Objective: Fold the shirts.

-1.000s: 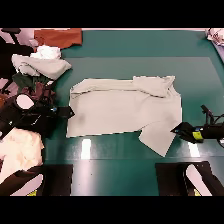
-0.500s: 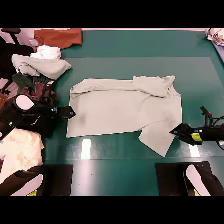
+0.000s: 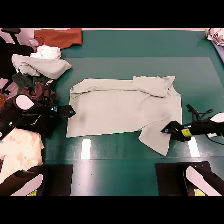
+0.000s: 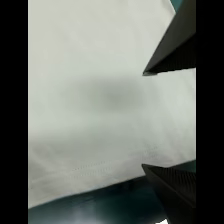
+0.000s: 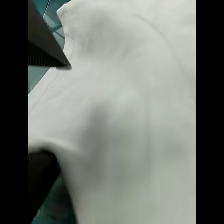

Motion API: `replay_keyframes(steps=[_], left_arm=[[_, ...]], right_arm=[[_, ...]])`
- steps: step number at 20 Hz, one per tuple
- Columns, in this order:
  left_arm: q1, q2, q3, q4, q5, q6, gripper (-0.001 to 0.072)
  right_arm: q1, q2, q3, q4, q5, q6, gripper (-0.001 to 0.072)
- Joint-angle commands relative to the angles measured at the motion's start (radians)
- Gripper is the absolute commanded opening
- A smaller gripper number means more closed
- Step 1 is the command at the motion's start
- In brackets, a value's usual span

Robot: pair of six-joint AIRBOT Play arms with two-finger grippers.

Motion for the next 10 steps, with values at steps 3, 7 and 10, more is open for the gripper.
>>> replay_keyframes(steps=[3,7,10], left_arm=[[0.0,0.0,0.0,0.001,0.007,-0.002,0.0644],[0.0,-0.001,0.0,0.028,0.01,-0.002,0.0544],[0.0,-0.014,-0.002,0.068,0.021,-0.002,0.0547]], right_arm=[[0.155,-0.074,0.021,0.006,-0.102,0.036,0.0185],[0.122,-0.018,0.117,0.003,-0.06,0.04,0.0016],[0.043,0.069,0.172,-0.005,-0.043,0.061,0.0016]])
